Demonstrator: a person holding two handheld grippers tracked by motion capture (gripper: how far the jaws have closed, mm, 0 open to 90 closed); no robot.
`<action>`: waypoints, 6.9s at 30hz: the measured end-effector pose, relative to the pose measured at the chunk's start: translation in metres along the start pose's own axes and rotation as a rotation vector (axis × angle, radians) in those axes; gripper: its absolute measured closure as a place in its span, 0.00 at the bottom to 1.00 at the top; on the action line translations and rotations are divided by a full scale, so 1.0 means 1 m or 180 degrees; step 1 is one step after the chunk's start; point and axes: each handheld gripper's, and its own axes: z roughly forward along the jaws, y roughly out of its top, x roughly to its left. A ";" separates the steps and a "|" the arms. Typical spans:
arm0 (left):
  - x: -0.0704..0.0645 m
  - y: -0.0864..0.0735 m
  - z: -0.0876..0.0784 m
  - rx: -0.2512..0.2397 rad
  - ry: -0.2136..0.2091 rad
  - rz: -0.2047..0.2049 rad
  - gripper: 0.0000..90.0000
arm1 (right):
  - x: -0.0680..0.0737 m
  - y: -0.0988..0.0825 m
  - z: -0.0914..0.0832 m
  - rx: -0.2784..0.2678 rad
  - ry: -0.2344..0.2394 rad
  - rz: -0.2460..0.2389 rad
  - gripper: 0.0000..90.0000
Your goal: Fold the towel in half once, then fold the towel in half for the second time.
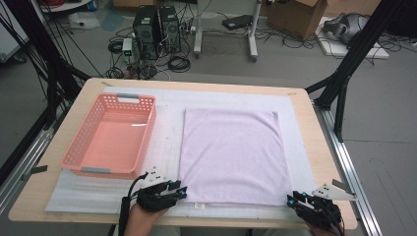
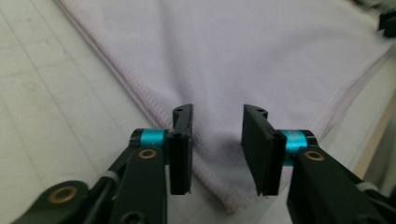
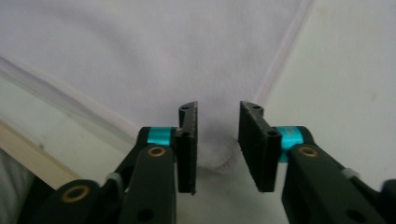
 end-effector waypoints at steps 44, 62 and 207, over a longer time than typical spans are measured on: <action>-0.012 -0.018 -0.030 -0.0075 0.0129 0.0155 0.90 | -0.024 0.036 0.034 -0.0394 -0.0273 0.0366 0.78; 0.022 0.026 -0.006 -0.0844 -0.0028 -0.0104 0.46 | -0.036 0.039 0.011 -0.0625 -0.0318 0.0191 0.58; 0.061 0.066 0.024 -0.0325 -0.0066 -0.0128 0.95 | -0.070 0.073 0.034 -0.0679 0.0299 0.0255 0.96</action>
